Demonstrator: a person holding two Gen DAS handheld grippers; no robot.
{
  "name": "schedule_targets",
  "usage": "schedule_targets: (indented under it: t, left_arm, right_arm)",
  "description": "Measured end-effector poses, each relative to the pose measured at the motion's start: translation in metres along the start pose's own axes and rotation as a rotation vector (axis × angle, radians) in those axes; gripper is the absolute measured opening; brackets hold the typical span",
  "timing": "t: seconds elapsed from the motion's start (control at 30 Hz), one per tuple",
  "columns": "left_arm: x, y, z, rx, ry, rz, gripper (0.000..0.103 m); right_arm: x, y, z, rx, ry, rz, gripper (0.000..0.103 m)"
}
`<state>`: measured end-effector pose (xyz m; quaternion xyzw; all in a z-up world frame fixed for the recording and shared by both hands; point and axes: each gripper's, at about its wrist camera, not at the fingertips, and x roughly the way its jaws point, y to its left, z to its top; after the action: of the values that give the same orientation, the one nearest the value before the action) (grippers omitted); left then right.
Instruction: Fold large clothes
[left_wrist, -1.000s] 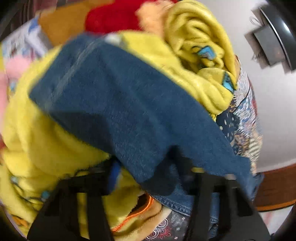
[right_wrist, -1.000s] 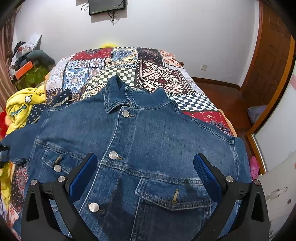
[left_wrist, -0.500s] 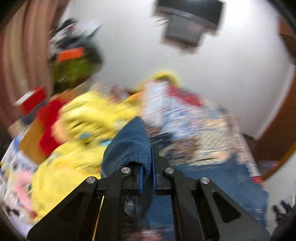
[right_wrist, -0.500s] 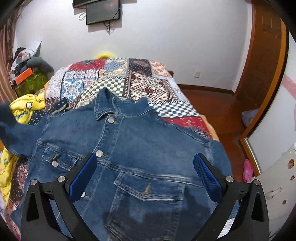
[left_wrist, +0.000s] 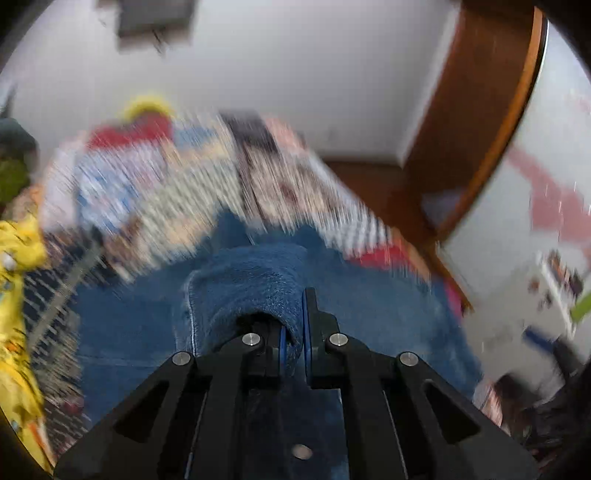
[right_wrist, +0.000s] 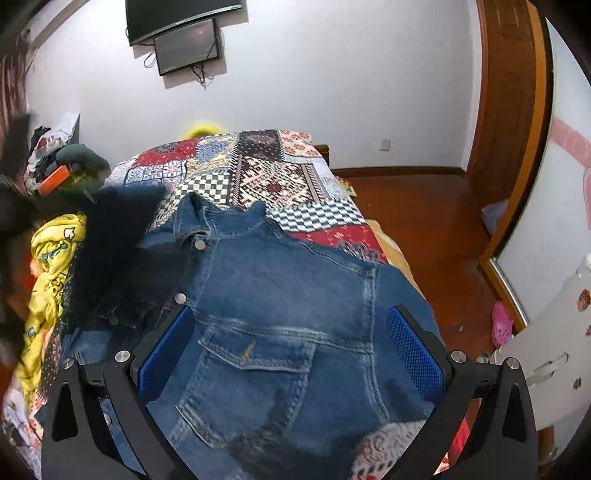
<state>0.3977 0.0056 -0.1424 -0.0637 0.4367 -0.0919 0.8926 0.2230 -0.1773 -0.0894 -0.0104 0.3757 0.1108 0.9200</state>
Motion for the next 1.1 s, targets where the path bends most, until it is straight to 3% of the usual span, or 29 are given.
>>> schedule_targets:
  t: [0.13,0.2,0.27,0.33,0.37,0.43,0.53,0.6,0.67,0.73,0.83,0.97,1.1]
  left_arm:
    - [0.063,-0.022,-0.045,0.028,0.194,-0.025,0.006]
    - [0.073,-0.031,-0.065,0.053,0.252,-0.032,0.009]
    - [0.068,-0.038,-0.074,0.094,0.253,-0.011,0.012]
    - [0.054,-0.041,-0.079,0.107,0.252,-0.031,0.026]
    - [0.048,-0.041,-0.081,0.099,0.251,-0.045,0.044]
    - [0.030,-0.037,-0.082,0.078,0.215,-0.068,0.058]
    - [-0.005,-0.019,-0.083,0.078,0.153,-0.074,0.064]
    - [-0.024,0.000,-0.083,0.072,0.104,-0.043,0.074]
    - [-0.036,0.022,-0.079,0.068,0.049,0.028,0.090]
    - [-0.046,0.048,-0.080,0.057,0.004,0.121,0.092]
    - [-0.044,0.089,-0.085,0.016,0.018,0.212,0.092]
    - [-0.037,0.134,-0.100,-0.075,0.067,0.250,0.092]
    - [-0.023,0.165,-0.117,-0.138,0.117,0.259,0.092]
  right_arm:
    - [-0.002,-0.017,-0.012,0.008,0.033,-0.008,0.103]
    - [-0.002,-0.021,-0.018,0.004,0.046,-0.014,0.103]
    - [0.001,-0.024,-0.022,-0.004,0.065,-0.018,0.103]
    - [0.005,-0.023,-0.026,-0.017,0.085,-0.026,0.103]
    - [0.007,-0.022,-0.027,-0.023,0.091,-0.029,0.103]
    - [0.011,-0.017,-0.027,-0.037,0.103,-0.024,0.103]
    - [0.015,-0.002,-0.023,-0.065,0.108,0.003,0.103]
    - [0.018,0.012,-0.019,-0.093,0.108,0.017,0.103]
    - [0.024,0.033,-0.013,-0.140,0.112,0.036,0.103]
    - [0.033,0.057,-0.008,-0.202,0.117,0.057,0.103]
    - [0.051,0.092,-0.004,-0.299,0.138,0.095,0.103]
    - [0.085,0.136,-0.007,-0.409,0.203,0.129,0.103]
    - [0.117,0.169,-0.016,-0.535,0.259,0.089,0.103]
